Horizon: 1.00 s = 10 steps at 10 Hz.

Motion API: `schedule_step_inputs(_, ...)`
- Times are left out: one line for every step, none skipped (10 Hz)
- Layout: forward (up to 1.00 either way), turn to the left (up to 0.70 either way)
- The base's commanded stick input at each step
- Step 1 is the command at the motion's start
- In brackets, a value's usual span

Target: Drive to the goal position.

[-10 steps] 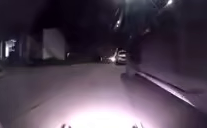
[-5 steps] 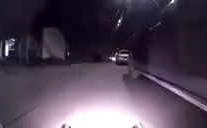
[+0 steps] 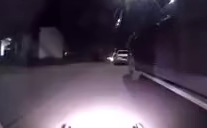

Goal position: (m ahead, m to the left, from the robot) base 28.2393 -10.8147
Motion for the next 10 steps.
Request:
schedule_step_inputs(0.60, 0.00)
schedule_step_inputs(0.60, 0.00)
schedule_step_inputs(0.60, 0.00)
schedule_step_inputs(0.60, 0.00)
schedule_step_inputs(0.60, 0.00)
schedule_step_inputs(0.60, 0.00)
schedule_step_inputs(0.60, -0.06)
schedule_step_inputs(0.60, -0.14)
schedule_step_inputs(0.60, -0.14)
schedule_step_inputs(0.60, -0.06)
